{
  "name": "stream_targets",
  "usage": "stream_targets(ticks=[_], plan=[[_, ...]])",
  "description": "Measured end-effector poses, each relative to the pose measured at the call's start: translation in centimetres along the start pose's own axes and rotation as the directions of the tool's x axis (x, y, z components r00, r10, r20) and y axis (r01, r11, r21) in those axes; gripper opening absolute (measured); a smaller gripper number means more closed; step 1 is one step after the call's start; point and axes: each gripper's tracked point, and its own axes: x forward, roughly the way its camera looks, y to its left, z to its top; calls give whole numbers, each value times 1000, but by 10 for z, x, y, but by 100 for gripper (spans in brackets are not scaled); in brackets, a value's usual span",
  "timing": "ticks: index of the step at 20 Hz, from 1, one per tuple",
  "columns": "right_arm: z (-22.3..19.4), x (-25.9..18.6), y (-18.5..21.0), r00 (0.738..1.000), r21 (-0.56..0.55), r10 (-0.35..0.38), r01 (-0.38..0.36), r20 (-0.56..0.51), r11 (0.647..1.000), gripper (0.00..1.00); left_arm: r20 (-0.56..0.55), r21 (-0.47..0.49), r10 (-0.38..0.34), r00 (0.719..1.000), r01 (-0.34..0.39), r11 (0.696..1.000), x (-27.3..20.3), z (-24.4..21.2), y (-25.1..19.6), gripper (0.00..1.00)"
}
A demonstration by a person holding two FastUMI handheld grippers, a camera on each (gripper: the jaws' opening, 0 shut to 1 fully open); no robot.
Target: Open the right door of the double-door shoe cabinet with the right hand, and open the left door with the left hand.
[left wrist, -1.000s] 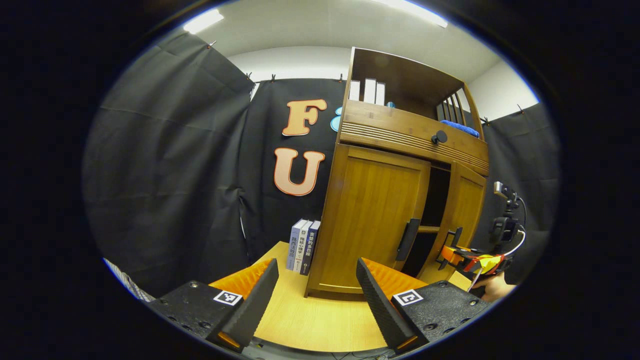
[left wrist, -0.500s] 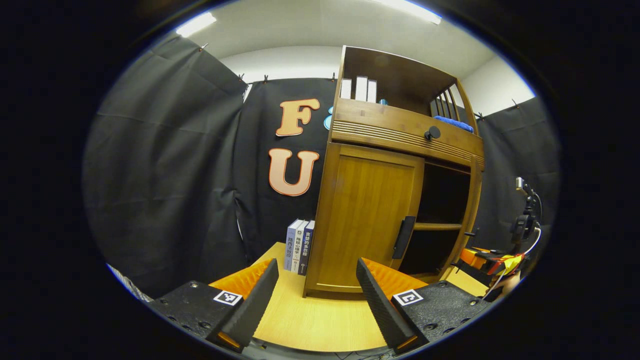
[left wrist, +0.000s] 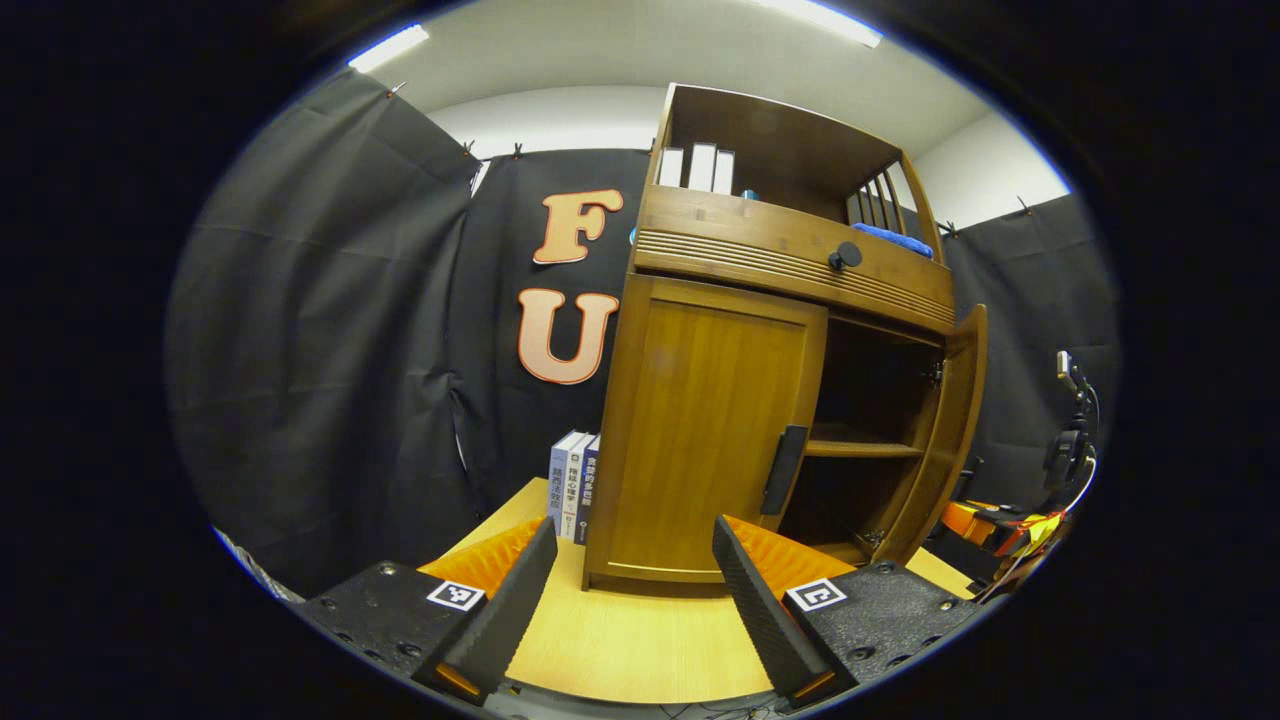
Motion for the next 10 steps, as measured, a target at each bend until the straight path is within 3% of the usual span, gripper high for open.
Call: stream_targets(ticks=[2, 4, 6, 9, 10], plan=[[1, -4, -10, 1000, 11, 3, -3, -4, 1000, 17, -1, -1, -12, 1000, 12, 1000, 3, -1, -9, 95], [1, -8, -16, 1000, 10, 7, -7, -9, 1000, 17, -6, -5, -25, 1000, 25, 1000, 6, -4, -19, 92], [2, -10, -21, 1000, -5, 17, -17, -17, 1000, 17, -11, -2, -40, 999, 40, 999, 11, -6, -30, 95], [1, -14, -28, 999, 4, 27, -27, -20, 1000, 17, -6, 9, -62, 998, 62, 998, 16, -4, -47, 92], [1, -16, -30, 999, 5, 28, -28, -21, 1000, 22, 0, 8, -67, 998, 67, 998, 17, -3, -52, 92]])
